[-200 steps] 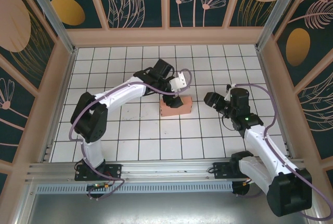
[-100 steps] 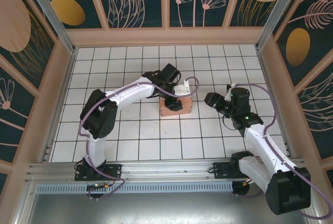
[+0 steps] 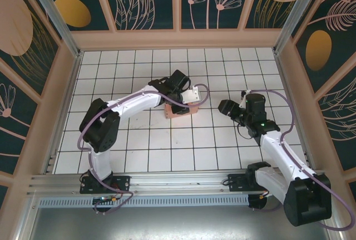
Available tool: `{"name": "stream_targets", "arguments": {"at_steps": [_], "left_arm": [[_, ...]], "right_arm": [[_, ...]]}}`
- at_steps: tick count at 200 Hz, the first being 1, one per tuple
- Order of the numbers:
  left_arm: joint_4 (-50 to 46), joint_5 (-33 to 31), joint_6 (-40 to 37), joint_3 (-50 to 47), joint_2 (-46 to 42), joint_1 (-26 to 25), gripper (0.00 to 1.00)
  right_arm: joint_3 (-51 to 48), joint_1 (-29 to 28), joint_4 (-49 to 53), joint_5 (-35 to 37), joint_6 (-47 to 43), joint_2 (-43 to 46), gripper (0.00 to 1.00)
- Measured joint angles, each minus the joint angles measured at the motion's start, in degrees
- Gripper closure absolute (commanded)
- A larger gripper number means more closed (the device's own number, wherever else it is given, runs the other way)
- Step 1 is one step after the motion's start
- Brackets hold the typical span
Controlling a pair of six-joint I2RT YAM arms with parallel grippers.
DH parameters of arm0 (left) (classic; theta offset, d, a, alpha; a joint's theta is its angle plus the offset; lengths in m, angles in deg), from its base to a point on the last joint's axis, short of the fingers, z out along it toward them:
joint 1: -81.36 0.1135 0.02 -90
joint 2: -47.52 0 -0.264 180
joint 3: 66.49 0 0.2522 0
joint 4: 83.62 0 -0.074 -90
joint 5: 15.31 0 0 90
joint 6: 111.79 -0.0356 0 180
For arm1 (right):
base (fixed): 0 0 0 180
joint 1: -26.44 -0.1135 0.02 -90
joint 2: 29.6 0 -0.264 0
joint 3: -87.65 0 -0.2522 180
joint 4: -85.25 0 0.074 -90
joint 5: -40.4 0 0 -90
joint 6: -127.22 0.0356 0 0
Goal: Fold the paper box
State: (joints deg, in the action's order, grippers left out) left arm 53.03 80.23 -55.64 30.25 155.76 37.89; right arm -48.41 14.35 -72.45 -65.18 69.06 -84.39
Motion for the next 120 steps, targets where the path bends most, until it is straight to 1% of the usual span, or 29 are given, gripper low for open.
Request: {"name": "stream_targets", "arguments": {"at_steps": [23, 57, 76, 94, 120], "left_arm": [[4.68, -8.02, -0.11, -3.32, -2.1, 0.0, 0.56], [14.36, -20.28, -1.11, -7.45, -2.36, 0.0, 0.57], [19.34, -26.38, -1.95, -8.83, -1.79, 0.0, 0.55], [23.5, -30.86, -2.8, -8.96, -0.35, 0.0, 0.47], [26.36, -33.75, -3.5, -8.96, 1.86, 0.0, 0.41]], "right_arm": [[0.0, 0.07, -0.79, -0.46, 0.0, -0.68, 0.28], [0.0, 0.07, -1.25, -0.9, 0.0, -1.09, 0.28], [0.0, 0.07, -1.62, -1.05, 0.0, -1.11, 0.28], [0.0, 0.07, -1.73, -1.05, 0.0, -1.11, 0.28], [0.0, 0.07, -1.86, -1.03, 0.0, -1.11, 0.28]]}}
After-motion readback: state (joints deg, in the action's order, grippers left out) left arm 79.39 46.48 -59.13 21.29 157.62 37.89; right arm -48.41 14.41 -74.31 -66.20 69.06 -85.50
